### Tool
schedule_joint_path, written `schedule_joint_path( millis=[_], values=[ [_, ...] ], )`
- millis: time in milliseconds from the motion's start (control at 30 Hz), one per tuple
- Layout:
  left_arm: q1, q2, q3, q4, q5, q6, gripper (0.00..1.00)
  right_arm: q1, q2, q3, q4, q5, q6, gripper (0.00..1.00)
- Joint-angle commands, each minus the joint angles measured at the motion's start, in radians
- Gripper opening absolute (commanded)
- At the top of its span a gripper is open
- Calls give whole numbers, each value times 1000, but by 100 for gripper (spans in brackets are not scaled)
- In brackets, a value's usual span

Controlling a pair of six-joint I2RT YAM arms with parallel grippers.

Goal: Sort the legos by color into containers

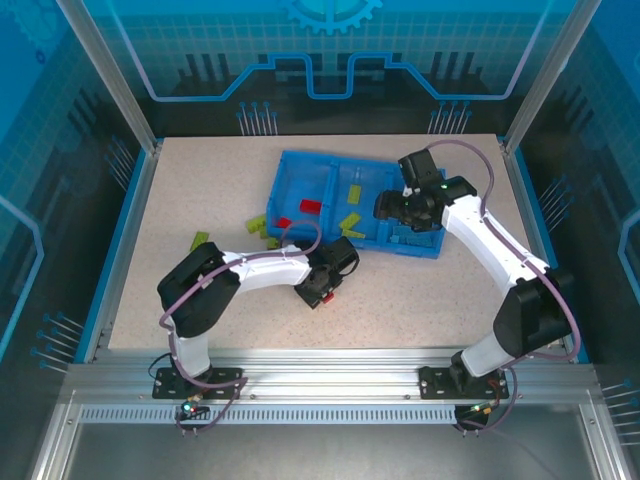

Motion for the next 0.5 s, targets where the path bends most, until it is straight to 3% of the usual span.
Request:
schedule_joint_path(
  millis=[0,267,467],
  values=[
    [-5,51,-14,86,9,-9,47,-17,-33,-14,9,9,-6,81],
    [-4,-73,-40,76,-93,85,37,-13,-37,-37,22,2,2,81],
    [-4,-243,-40,10,-267,258,37,47,-40,-46,45,31,-49,81]
  ],
)
